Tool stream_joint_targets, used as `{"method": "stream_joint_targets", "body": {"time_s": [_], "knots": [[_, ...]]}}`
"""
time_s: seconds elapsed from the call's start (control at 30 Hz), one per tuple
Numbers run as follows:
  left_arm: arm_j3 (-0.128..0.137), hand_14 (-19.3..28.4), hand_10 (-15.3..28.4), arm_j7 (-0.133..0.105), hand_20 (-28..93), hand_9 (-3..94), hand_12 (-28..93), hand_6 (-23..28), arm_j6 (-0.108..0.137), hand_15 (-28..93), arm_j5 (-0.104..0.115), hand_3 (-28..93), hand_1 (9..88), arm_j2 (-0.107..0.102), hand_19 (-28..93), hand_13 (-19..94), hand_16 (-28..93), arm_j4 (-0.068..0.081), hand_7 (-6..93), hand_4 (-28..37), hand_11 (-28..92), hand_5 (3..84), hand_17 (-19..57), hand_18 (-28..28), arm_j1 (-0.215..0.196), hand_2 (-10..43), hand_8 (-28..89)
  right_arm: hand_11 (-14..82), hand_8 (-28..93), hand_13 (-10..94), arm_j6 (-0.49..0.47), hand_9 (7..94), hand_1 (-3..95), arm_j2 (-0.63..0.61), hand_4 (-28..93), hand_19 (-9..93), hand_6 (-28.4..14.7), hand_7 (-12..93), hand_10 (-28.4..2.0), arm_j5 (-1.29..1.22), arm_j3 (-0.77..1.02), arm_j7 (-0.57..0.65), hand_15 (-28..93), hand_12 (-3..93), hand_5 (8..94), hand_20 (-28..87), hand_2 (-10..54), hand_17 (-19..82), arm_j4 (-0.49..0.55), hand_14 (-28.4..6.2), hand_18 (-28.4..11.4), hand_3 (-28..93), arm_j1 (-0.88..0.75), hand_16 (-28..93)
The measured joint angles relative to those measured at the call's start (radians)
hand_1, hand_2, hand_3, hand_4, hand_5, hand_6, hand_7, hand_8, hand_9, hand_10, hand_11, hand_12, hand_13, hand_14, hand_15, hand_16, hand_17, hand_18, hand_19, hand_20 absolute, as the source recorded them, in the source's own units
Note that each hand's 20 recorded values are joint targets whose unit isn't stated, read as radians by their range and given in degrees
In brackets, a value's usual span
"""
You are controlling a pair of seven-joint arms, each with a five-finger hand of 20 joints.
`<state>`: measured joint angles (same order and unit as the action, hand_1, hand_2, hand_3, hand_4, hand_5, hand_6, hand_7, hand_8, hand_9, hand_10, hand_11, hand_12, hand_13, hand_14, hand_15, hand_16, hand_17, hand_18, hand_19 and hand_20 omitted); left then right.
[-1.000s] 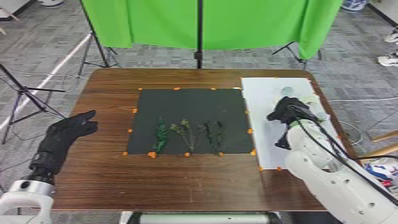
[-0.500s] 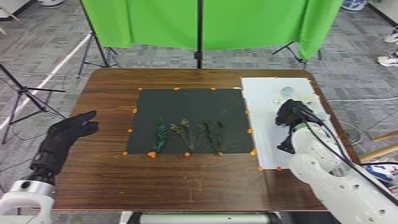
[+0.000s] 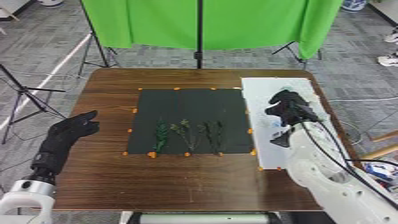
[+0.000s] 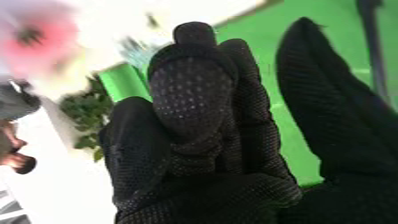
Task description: Arrange flowers
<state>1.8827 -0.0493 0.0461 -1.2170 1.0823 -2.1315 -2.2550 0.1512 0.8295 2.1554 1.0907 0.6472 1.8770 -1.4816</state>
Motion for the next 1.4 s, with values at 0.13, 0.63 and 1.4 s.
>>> {"method": "stream_joint_targets", "body": {"time_s": [0.13,0.63,1.4], "knots": [[0.0,19.3,15.8,0.0,16,44.4,12,6.4,0.0,19,0.0,64,27.6,0.0,11,37,-1,0.0,7.3,-20.6,16,44.1,7.6,12.7,0.0,4.4,-5,17.1,-8,87,-0.106,70.1,36.2,-0.012,-12,93,-2.0,16,-17.1,0.024,0.052,-0.001,55,21.3,58.0,45,-9.5,59,0.068,-5.5,-15.4,63,-0.016,32],[0.0,19.2,15.7,0.0,16,44.4,12,6.4,-0.001,18,-0.001,63,27.6,0.001,11,37,-1,0.001,7.4,-20.5,16,44.0,7.5,12.8,0.001,4.5,-5,16.5,-8,89,-0.203,74.9,35.8,-0.027,-12,93,-0.5,14,-16.7,0.039,0.058,0.035,56,20.3,59.8,46,-9.5,61,0.019,-4.8,-15.2,63,-0.045,31],[-0.001,19.4,15.9,-0.005,16,45.4,12,6.5,0.002,19,0.002,64,28.3,-0.001,12,38,-1,0.005,7.9,-20.4,17,45.0,7.8,12.9,0.003,4.2,-5,12.4,15,94,0.167,91.6,94.6,-0.011,46,93,-1.5,34,-9.2,0.08,-0.07,0.039,58,44.3,75.7,50,-9.5,66,-0.067,-0.7,-12.2,-28,-0.073,32]]}}
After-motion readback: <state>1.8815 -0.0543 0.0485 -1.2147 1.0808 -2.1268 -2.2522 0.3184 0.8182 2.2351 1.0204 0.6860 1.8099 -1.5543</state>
